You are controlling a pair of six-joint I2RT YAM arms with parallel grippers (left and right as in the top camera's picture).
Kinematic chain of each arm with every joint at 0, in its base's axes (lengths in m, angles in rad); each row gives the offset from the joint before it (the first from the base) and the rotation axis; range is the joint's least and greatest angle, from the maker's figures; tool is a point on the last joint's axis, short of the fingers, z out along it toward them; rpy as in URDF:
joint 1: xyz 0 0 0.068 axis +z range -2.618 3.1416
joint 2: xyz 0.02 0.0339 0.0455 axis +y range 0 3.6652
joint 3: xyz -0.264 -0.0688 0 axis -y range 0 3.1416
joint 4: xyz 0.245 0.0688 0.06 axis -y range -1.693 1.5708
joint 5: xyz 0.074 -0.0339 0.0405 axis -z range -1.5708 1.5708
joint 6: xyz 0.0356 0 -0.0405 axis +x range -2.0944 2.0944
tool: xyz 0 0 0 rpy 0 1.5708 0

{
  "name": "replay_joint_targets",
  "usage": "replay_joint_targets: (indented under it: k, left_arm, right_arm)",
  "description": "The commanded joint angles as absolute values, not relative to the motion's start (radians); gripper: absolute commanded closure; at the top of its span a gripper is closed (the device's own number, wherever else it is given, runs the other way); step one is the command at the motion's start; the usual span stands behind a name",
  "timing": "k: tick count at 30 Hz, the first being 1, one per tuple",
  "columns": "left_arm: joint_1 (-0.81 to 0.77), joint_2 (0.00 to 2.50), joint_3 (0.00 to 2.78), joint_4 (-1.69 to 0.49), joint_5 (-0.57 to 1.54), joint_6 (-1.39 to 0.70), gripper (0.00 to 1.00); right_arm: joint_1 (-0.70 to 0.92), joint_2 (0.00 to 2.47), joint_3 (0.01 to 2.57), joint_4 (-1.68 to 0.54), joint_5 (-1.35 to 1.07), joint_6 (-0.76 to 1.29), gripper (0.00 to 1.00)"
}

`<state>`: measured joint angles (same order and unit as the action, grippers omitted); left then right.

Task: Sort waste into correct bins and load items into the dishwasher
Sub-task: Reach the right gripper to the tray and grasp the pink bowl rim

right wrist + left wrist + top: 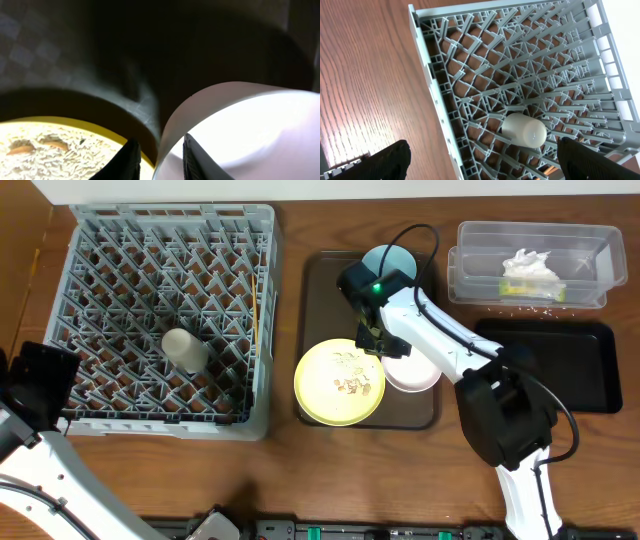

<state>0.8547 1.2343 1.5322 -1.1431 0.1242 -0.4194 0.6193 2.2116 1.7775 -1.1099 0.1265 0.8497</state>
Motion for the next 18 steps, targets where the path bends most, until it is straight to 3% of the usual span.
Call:
replay_joint_targets:
  k: [1,8,11,13,18]
  left_arm:
    - [0.859,1.237,1.536,-1.144,0.118,-0.421,0.06]
    - [0.859,1.237,1.536,-1.144,0.118,-0.421,0.06]
    - [0.859,1.237,1.536,-1.144,0.118,-0.421,0.06]
    - [0.859,1.237,1.536,-1.144,0.118,-0.421,0.06]
    - [0.859,1.237,1.536,-1.144,0.118,-0.421,0.06]
  right_arm:
    - [0.618,2.220,1.761,-1.111,0.153,0.899,0.75]
    - [0.620,2.221,1.738,-1.098,0.170,0.909,0.78]
    - [0.620,2.221,1.716,-1.079,0.175,0.909,0.86]
    - [0.621,2.221,1.703,-1.073,0.176,0.909,0.99]
    - [0.621,2.220,1.703,-1.067,0.176,0.908,0.99]
